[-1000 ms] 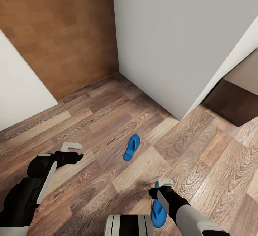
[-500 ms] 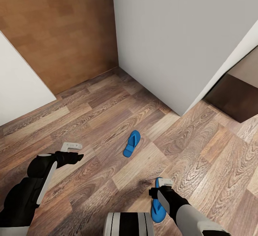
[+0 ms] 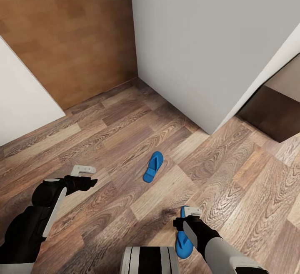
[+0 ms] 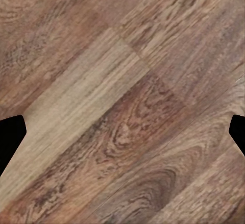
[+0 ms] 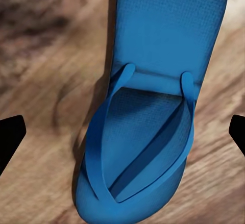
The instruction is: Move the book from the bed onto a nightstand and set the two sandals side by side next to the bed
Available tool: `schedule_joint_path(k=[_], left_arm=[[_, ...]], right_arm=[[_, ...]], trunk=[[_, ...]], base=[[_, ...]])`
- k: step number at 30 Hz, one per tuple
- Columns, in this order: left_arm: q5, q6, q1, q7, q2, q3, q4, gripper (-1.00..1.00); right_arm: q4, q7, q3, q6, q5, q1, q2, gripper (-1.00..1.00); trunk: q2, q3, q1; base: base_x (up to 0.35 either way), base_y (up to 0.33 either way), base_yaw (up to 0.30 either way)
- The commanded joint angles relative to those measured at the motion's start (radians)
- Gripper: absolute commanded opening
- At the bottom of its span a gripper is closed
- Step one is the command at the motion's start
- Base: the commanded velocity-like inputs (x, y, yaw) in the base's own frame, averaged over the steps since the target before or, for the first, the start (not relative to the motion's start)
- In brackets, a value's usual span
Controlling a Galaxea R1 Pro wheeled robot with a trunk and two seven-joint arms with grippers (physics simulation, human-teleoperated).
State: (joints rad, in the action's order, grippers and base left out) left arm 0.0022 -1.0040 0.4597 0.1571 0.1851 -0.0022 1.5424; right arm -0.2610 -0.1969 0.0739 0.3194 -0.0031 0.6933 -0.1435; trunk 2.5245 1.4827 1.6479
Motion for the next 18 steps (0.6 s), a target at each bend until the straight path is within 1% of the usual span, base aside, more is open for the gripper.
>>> schedule_joint_path(k=[1,9,18], left_arm=[[0.0,-0.004,0.0,0.002,0.0,0.0,0.001,1.0],[-0.001,-0.004,0.0,0.002,0.0,-0.001,0.001,1.0],[-0.001,-0.004,0.0,0.001,0.0,-0.001,0.001,1.0]], right_arm=[[-0.002,-0.002,0.007,0.004,0.0,0.0,-0.001,1.0],[-0.003,-0.002,0.007,0.004,0.0,0.0,-0.001,1.0],[-0.003,-0.002,0.008,0.004,0.0,0.0,0.0,1.0]], trunk=[[0.0,0.001,0.0],[0.002,0.032,0.003],[0.002,0.032,0.003]], base=[[0.0,0.0,0.0],[0.0,0.0,0.0],[0.0,0.0,0.0]])
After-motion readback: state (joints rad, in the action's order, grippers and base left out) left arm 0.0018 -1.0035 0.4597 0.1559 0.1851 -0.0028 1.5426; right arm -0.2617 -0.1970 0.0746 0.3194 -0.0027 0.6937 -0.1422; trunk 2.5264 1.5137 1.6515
